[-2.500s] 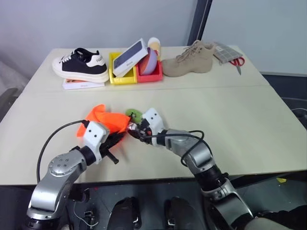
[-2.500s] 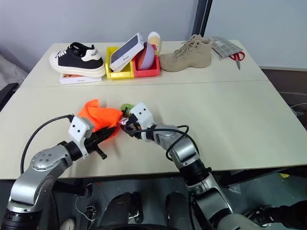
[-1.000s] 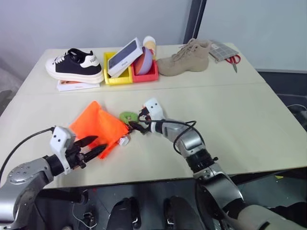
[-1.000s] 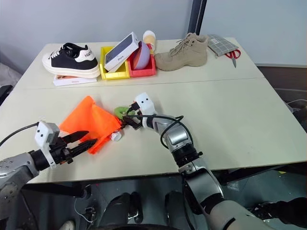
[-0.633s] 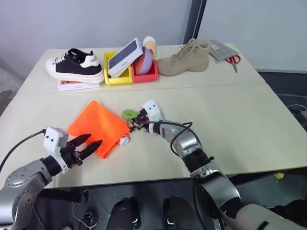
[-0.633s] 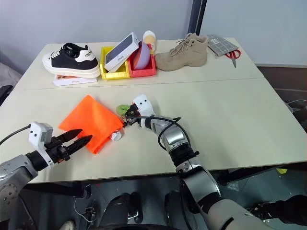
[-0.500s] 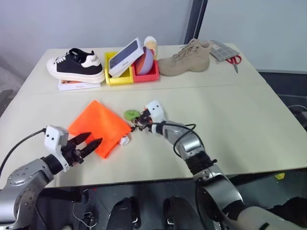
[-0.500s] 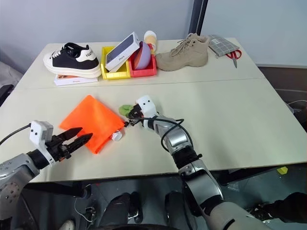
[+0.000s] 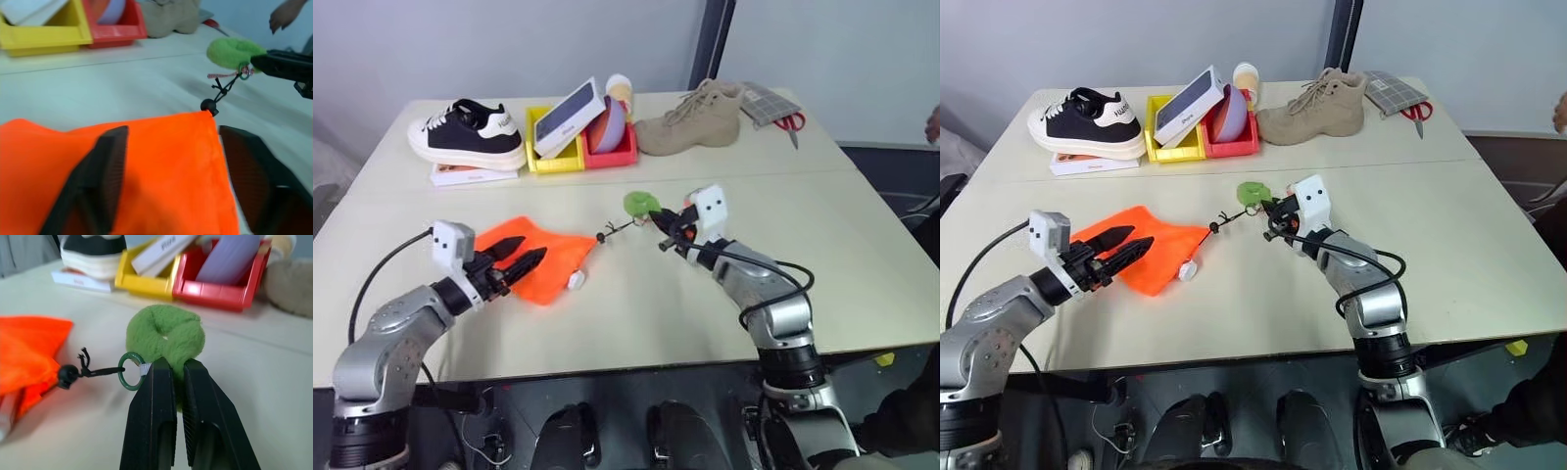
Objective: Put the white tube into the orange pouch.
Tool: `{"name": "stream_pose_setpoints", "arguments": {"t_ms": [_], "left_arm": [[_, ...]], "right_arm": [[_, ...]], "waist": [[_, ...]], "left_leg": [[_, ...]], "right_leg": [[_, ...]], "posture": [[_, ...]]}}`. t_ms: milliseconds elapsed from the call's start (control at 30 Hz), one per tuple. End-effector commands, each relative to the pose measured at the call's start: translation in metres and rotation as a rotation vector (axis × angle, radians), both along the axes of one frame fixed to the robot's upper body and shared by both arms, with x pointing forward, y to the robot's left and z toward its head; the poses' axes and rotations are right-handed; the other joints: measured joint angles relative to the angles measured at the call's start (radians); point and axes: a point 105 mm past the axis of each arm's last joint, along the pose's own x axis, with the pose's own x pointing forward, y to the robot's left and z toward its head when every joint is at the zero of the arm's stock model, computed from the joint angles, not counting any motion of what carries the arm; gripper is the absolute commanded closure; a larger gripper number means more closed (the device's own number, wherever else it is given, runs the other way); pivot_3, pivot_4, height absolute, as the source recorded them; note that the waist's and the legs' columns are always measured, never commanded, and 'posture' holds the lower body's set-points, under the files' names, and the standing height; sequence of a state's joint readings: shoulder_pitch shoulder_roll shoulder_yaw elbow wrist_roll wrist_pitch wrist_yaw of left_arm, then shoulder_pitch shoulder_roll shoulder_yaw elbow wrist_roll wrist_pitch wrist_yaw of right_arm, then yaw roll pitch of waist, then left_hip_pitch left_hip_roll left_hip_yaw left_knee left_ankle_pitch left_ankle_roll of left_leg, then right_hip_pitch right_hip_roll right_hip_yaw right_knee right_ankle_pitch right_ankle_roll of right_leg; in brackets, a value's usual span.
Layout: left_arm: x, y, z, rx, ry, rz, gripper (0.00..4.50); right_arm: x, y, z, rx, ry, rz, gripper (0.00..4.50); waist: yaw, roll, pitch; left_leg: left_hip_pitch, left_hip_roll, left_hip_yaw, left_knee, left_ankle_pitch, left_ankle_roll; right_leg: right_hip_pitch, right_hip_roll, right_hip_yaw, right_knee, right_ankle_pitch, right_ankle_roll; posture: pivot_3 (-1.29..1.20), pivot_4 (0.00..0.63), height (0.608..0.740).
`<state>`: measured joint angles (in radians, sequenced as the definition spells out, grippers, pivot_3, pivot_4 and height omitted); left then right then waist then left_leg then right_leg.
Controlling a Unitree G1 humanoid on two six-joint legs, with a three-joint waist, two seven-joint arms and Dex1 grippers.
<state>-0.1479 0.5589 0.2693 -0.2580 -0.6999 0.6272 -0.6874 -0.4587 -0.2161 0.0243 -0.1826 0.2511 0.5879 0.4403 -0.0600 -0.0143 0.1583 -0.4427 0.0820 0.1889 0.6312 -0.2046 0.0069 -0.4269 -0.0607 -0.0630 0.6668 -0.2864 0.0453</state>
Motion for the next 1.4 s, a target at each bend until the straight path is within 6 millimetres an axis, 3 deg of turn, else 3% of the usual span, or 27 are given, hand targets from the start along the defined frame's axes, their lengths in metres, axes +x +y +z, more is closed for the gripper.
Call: {"name": "stream_pose_setpoints", "arguments": {"t_ms": [33,233,700,900,1167,1400], "left_arm": [[0.012,-0.016,0.011,-0.012,-0.037,-0.087,0.08],[0.032,-0.029,0.016,0.019,-0.061,-0.180,0.08],[0.067,-0.067,0.005,0.381,-0.161,-0.495,0.08],[0.075,-0.070,0.004,0.397,-0.159,-0.535,0.08],[0.075,-0.063,0.013,0.314,-0.157,-0.515,0.08],[0.071,-0.058,0.017,0.274,-0.163,-0.493,0.08]], "right_arm": [[-0.009,0.001,0.025,0.024,-0.085,0.028,4.50],[-0.009,0.005,0.029,0.007,-0.093,0.035,4.50],[-0.002,0.026,0.037,-0.039,-0.119,0.065,4.50],[-0.001,0.028,0.041,-0.053,-0.133,0.061,4.50],[-0.001,0.026,0.078,-0.019,-0.241,0.049,4.50],[-0.002,0.032,0.088,-0.017,-0.270,0.079,4.50]], "waist": [[0.010,0.000,0.000],[0.016,0.000,0.000],[0.018,0.000,0.000],[0.015,0.000,0.000],[0.016,0.000,0.000],[0.017,0.000,0.000]], "left_leg": [[0.000,0.000,0.000,0.000,0.000,0.000],[0.000,0.000,0.000,0.001,0.001,0.001],[-0.001,0.000,0.000,0.001,0.001,0.001],[-0.001,0.000,0.000,0.001,0.001,0.001],[-0.001,0.001,0.000,0.003,0.001,0.001],[-0.002,0.001,0.000,0.004,0.001,0.002]], "right_leg": [[0.000,0.000,0.000,0.000,0.000,0.000],[0.000,0.001,0.000,0.000,0.000,0.000],[0.000,0.003,-0.001,0.000,0.000,0.000],[0.000,0.004,-0.001,0.000,0.000,0.001],[-0.001,0.004,-0.001,0.002,0.000,0.001],[0.000,0.004,-0.001,0.002,0.000,0.001]], "posture": [[0.00,0.150,0.740],[0.00,0.150,0.740],[0.00,0.150,0.740],[0.00,0.150,0.740],[0.00,0.150,0.740],[0.00,0.150,0.740]]}}
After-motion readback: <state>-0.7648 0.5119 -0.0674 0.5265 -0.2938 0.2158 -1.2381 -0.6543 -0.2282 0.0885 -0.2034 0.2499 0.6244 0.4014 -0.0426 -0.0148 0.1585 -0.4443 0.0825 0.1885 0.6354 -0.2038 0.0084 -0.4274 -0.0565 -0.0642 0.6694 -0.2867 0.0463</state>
